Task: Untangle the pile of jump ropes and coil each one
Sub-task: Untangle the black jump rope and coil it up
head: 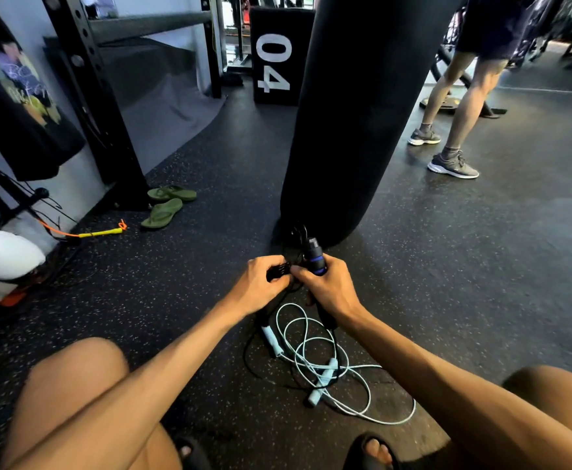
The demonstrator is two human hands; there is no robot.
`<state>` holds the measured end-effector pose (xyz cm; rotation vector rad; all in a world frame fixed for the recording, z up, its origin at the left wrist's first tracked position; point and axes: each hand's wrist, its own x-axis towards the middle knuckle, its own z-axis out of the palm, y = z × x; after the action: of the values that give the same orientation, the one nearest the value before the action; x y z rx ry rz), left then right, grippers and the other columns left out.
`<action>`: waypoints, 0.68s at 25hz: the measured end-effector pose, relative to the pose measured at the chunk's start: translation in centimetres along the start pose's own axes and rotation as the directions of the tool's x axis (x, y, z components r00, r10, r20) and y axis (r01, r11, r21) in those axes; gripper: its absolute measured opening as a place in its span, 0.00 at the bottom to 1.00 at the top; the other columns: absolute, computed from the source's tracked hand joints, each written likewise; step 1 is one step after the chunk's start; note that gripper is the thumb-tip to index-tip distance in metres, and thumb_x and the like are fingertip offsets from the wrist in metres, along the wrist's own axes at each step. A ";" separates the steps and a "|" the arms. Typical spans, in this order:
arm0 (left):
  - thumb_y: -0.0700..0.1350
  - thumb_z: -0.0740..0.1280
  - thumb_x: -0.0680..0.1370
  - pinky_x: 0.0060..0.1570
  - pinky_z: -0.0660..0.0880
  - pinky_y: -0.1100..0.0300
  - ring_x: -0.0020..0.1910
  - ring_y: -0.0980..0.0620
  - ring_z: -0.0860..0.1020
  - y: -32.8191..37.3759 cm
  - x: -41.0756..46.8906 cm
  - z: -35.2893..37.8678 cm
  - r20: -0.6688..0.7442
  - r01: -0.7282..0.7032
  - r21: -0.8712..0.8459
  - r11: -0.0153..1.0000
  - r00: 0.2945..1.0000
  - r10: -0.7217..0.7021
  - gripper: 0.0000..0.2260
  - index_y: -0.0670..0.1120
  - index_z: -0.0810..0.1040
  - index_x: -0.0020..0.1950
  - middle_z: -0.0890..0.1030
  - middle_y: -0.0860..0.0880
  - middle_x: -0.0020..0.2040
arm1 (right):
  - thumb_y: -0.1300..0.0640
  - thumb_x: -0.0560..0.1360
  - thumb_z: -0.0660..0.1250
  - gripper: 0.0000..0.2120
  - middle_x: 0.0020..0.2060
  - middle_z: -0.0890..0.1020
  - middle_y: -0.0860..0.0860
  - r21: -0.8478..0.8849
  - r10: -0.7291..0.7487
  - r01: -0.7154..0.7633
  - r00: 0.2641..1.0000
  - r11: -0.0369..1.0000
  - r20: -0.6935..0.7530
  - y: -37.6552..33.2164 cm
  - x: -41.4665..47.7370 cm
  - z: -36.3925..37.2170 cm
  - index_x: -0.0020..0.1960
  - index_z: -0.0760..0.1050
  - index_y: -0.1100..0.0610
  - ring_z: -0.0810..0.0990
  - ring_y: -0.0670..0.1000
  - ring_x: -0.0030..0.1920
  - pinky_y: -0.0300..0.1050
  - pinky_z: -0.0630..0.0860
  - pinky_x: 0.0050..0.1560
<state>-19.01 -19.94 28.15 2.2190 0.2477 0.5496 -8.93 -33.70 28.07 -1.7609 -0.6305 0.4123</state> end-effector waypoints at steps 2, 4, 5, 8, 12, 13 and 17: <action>0.41 0.71 0.76 0.35 0.68 0.63 0.34 0.61 0.71 -0.2 -0.1 -0.1 0.032 0.012 -0.002 1.000 0.999 -0.012 0.07 0.40 0.78 0.41 0.77 0.49 0.33 | 0.52 0.69 0.72 0.08 0.30 0.82 0.54 0.006 0.006 -0.006 1.000 1.000 -0.022 0.2 0.0 0.1 0.39 0.77 0.56 0.76 0.50 0.28 0.53 0.76 0.32; 0.45 0.70 0.77 0.34 0.66 0.62 0.32 0.61 0.70 -1.5 0.4 -1.3 0.017 0.103 0.008 0.995 0.995 -0.103 0.09 0.43 0.78 0.38 0.75 0.52 0.31 | 0.60 0.73 0.70 0.05 0.30 0.83 0.52 0.056 0.037 -0.033 0.996 0.998 -0.084 -0.1 0.4 -1.0 0.38 0.77 0.56 0.74 0.47 0.25 0.43 0.73 0.28; 0.46 0.70 0.77 0.34 0.65 0.60 0.31 0.59 0.69 -2.5 0.7 -2.3 -0.007 0.171 -0.017 0.985 0.985 -0.171 0.10 0.44 0.77 0.37 0.73 0.53 0.31 | 0.63 0.74 0.69 0.06 0.30 0.82 0.53 0.083 0.076 -0.065 0.988 0.994 -0.137 -0.2 0.6 -2.0 0.39 0.76 0.58 0.73 0.48 0.24 0.40 0.72 0.25; 0.48 0.69 0.78 0.33 0.63 0.58 0.29 0.56 0.67 -5.2 0.6 -4.3 0.023 0.350 -0.285 0.892 0.933 -0.358 0.11 0.45 0.77 0.38 0.71 0.52 0.30 | 0.63 0.75 0.69 0.09 0.27 0.75 0.53 0.113 0.173 -0.147 0.945 0.983 -0.278 1.7 2.0 -5.7 0.37 0.72 0.58 0.71 0.51 0.26 0.41 0.73 0.24; 0.44 0.67 0.79 0.30 0.64 0.63 0.25 0.58 0.65 -5.7 -0.4 -3.0 0.167 0.435 -0.244 0.867 0.899 -0.405 0.10 0.43 0.79 0.39 0.69 0.55 0.26 | 0.60 0.75 0.70 0.09 0.29 0.78 0.56 -0.027 0.167 -0.183 0.942 0.983 -0.291 4.8 2.0 -6.6 0.38 0.75 0.61 0.73 0.52 0.27 0.45 0.74 0.27; 0.44 0.67 0.80 0.28 0.64 0.64 0.25 0.58 0.65 -6.0 -0.4 -3.2 0.149 0.442 -0.248 0.862 0.897 -0.417 0.10 0.43 0.79 0.39 0.69 0.55 0.25 | 0.60 0.75 0.70 0.08 0.30 0.79 0.57 -0.052 0.169 -0.194 0.937 0.980 -0.306 5.6 2.1 -7.0 0.39 0.76 0.62 0.74 0.51 0.26 0.45 0.75 0.28; 0.42 0.66 0.80 0.24 0.61 0.65 0.22 0.57 0.62 -9.2 0.2 -6.3 -0.115 0.526 -0.367 0.767 0.793 -0.599 0.14 0.42 0.75 0.35 0.65 0.53 0.24 | 0.56 0.72 0.67 0.08 0.32 0.84 0.56 -0.045 0.271 -0.345 0.803 0.937 -0.530 8.5 3.1 -13.5 0.35 0.75 0.56 0.81 0.55 0.29 0.57 0.83 0.40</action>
<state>-21.71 -9.66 24.78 1.6435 0.8623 0.4582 2.99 -43.84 23.78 -2.0080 0.0220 0.0951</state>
